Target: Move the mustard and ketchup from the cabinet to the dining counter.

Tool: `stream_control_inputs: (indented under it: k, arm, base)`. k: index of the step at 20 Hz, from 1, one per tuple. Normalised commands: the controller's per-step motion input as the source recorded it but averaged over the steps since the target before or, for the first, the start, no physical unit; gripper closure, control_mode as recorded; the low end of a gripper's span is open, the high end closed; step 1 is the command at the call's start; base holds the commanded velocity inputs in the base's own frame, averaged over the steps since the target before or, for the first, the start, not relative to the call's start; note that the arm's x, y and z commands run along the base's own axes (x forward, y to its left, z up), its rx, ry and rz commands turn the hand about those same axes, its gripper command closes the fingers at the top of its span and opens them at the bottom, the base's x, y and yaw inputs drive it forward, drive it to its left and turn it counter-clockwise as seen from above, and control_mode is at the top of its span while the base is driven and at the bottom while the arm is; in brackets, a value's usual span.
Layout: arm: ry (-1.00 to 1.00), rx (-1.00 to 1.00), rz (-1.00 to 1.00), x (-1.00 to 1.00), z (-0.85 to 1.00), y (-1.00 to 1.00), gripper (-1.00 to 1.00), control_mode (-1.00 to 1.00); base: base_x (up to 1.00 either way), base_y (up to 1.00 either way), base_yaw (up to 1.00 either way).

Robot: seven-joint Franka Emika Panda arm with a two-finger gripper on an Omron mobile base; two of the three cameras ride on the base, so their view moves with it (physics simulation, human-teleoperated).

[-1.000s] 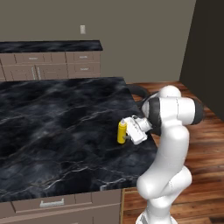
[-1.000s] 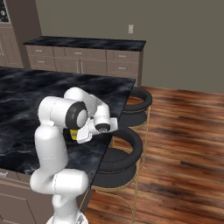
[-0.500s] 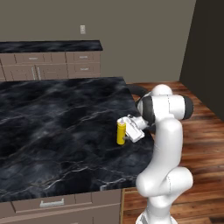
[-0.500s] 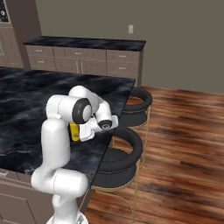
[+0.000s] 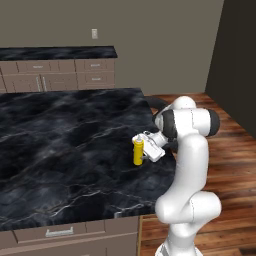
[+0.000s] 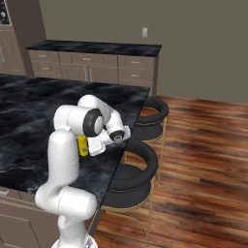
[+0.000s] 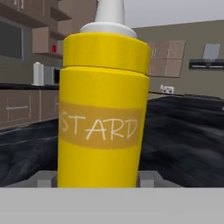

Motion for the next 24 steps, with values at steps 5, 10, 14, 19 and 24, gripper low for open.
stream_control_inputs:
  k: [5,10,14,19,24]
  arm:
    - [-0.04,0.0,0.03,0.01,-0.14,-0.21,-1.0,-1.0]
    - [-0.05,0.0,0.0,0.0,-0.03,-0.2,-1.0,-1.0]
    - [-0.08,0.0,0.0,0.06,0.0,-0.19,-1.0,-1.0]
    - [-0.01,0.0,0.0,0.09,0.05,-0.27,-1.0,-1.0]
    - [-0.01,-0.01,-0.06,-0.16,0.09,-0.15,-1.0,-1.0]
  base:
    - [0.0,0.0,0.0]
    - [0.0,0.0,0.0]
    - [0.0,0.0,0.0]
    - [0.0,0.0,0.0]
    - [0.0,0.0,0.0]
